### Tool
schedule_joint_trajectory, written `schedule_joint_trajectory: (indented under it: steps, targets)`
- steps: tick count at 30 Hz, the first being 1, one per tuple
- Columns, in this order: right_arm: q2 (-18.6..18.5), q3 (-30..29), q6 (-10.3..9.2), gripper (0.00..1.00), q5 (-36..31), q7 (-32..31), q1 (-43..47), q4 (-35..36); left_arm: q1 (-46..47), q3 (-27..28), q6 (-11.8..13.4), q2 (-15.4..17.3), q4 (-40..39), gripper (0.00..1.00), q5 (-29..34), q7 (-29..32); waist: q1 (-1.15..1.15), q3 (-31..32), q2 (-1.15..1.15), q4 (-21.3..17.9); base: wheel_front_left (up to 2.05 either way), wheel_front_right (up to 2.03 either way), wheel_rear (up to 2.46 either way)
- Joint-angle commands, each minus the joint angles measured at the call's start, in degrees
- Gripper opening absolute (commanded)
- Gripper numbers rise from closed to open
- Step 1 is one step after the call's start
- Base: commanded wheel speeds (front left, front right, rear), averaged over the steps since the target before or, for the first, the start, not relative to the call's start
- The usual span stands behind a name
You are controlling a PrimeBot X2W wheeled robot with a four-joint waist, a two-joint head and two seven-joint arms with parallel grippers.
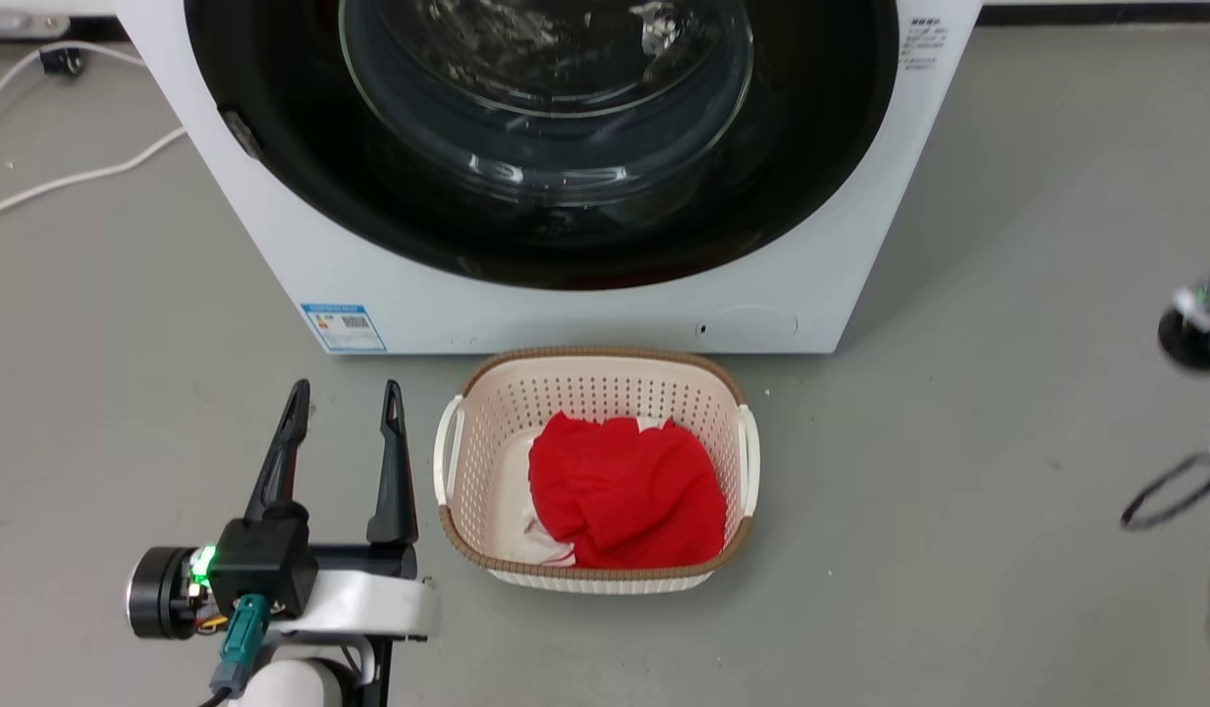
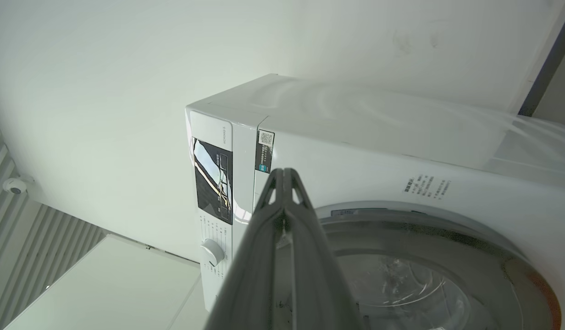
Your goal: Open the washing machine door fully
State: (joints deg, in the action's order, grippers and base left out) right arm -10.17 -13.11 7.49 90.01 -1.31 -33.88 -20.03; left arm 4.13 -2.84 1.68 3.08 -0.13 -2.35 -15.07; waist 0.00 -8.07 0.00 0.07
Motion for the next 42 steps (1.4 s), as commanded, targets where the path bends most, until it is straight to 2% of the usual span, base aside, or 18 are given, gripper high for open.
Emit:
schedule_joint_trajectory:
  steps: [1,7,11,12,17,21,30,42]
  targets:
    - [-1.98,1.38,0.0,0.0,0.02,-2.57,-4.98,-3.53,1.31,0.05,0.33,-0.04,-0.48,1.0,0.04,-0.16,0.0,-1.5,0.0,0.22,0.0,0.0,0.0]
    - [-6.95,6.69,0.0,0.0,-1.36,-12.0,-19.47,-16.66,2.69,-0.21,0.14,-0.07,-0.95,1.0,0.68,-0.16,0.0,-4.12,0.0,0.75,0.0,0.0,0.0]
    - [-8.89,11.02,0.0,0.0,-4.01,-18.06,-28.58,-24.67,3.86,-0.47,0.0,-0.08,-1.42,1.0,1.01,-0.16,0.0,-6.24,0.0,1.23,0.0,0.0,0.0]
    - [-8.89,11.02,0.0,0.0,-4.01,-18.06,-28.58,-24.67,3.86,-0.47,0.0,-0.08,-1.42,1.0,1.01,-0.16,0.0,-6.24,0.0,1.23,0.0,0.0,0.0]
    - [-9.16,15.87,0.0,0.0,-7.97,-24.31,-38.77,-33.84,5.3,-0.81,-0.09,-0.11,-2.18,1.0,1.54,-0.16,0.0,-9.13,0.0,1.88,0.0,0.0,0.0]
    - [-8.9,18.95,-0.01,0.0,-11.73,-26.45,-45.43,-39.13,6.43,-1.17,0.18,-0.11,-2.83,1.0,1.76,-0.16,0.0,-11.71,0.0,2.62,0.0,0.0,0.0]
    - [-7.47,23.23,-0.01,0.0,-17.11,-28.54,-53.63,-44.31,8.2,-2.11,1.29,-0.15,-3.73,1.0,2.23,-0.16,0.0,-15.7,0.0,3.86,0.0,0.0,0.0]
    - [-5.18,23.91,-0.02,0.0,-19.76,-27.12,-60.35,-47.68,10.79,-3.84,1.93,-0.17,-5.0,1.0,2.36,-0.16,0.0,-20.91,0.0,4.8,0.0,0.0,0.0]
